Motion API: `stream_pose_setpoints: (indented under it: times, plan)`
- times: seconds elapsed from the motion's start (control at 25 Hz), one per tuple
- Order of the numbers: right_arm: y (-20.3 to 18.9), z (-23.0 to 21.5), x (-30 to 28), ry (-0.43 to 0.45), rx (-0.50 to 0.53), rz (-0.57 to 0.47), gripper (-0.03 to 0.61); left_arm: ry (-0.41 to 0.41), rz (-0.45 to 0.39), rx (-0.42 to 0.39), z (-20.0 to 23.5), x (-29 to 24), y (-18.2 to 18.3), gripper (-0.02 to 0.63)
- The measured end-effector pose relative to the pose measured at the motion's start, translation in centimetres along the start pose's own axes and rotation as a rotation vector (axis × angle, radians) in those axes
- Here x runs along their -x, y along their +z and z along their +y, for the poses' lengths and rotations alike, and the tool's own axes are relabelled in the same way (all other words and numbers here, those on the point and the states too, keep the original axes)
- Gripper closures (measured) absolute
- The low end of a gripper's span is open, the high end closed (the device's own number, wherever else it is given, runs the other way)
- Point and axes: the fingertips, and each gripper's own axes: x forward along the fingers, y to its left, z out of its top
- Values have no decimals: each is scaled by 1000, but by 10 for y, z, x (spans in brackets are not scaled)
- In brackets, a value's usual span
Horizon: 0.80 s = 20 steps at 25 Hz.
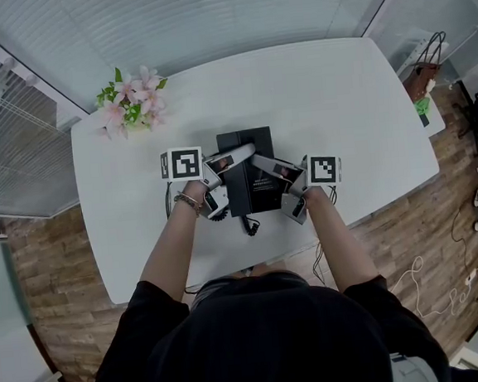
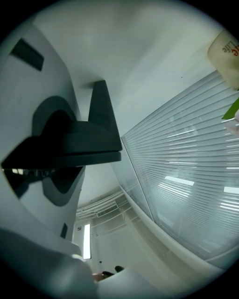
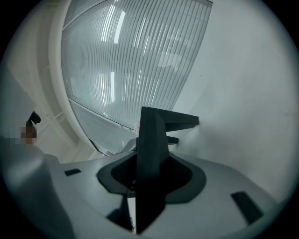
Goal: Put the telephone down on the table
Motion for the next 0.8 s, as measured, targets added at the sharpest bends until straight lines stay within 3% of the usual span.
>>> stream_pose_setpoints:
  times: [0.56, 0.64, 0.72, 0.8]
  plan:
    - [-1, 2, -3, 3, 11, 20, 405, -54, -19, -13, -3, 3, 0, 421]
    - [0, 2, -3, -1, 4, 11, 403, -76, -29, -9, -6, 4, 1, 386]
    - [3, 3, -2, -9, 12, -4, 382, -88, -46, -6, -8, 7, 4, 300]
    - [5, 2, -2, -24, 31, -9, 348, -77, -63, -6, -7, 11, 7, 290]
